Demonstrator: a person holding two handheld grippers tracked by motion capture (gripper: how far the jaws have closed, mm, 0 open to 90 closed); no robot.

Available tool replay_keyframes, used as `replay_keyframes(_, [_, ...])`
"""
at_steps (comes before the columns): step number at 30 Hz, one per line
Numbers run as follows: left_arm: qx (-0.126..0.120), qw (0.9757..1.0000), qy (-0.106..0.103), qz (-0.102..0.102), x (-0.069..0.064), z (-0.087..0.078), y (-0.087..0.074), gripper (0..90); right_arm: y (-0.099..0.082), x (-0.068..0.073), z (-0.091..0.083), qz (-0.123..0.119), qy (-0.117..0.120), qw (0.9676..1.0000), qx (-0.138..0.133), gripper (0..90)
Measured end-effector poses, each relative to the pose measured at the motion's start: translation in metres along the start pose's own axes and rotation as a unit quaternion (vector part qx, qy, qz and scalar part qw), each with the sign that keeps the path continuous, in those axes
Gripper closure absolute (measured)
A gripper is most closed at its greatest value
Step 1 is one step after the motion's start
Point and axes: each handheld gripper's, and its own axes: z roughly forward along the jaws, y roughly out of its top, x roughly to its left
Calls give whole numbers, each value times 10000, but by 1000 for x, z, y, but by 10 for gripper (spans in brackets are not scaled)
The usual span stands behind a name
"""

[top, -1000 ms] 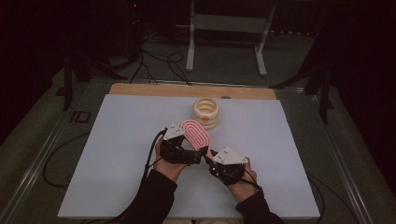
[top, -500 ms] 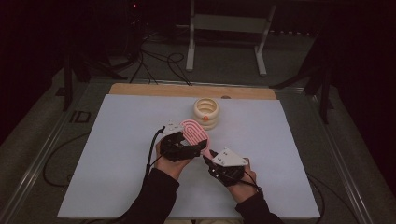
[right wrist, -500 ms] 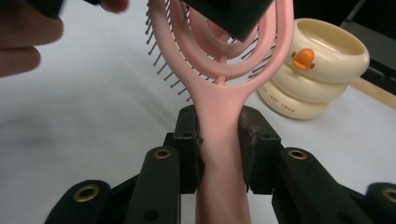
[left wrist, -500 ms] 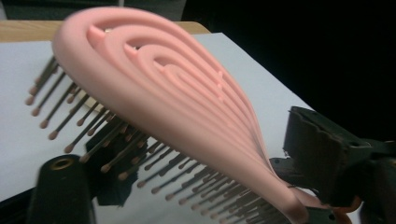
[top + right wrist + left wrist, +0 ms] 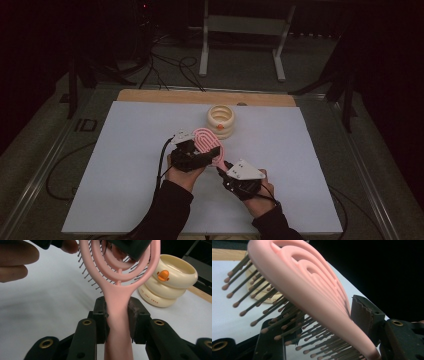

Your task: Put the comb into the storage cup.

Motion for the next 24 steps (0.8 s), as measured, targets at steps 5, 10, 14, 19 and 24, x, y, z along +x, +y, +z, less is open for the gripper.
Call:
replay_keyframes(5, [-31, 9999, -76, -62, -1, 0, 1, 512, -1, -1, 2, 6, -3, 10000, 44, 702])
replay_keyframes(10, [-77, 9996, -245, -81, -5, -2, 3, 572, -2, -1, 3, 8, -13, 10000, 70, 698])
replay_keyframes(14, [-143, 9989, -457, -18, -10, -3, 5, 610, -4, -3, 5, 75, 5, 9999, 101, 692])
replay_keyframes(19, [-200, 9984, -533, 12, -13, -2, 5, 631, -4, -5, 5, 154, 37, 9999, 68, 687])
replay_keyframes(24, [-222, 9983, -534, 78, -15, -1, 6, 640, -4, -7, 6, 205, 60, 9998, 67, 675])
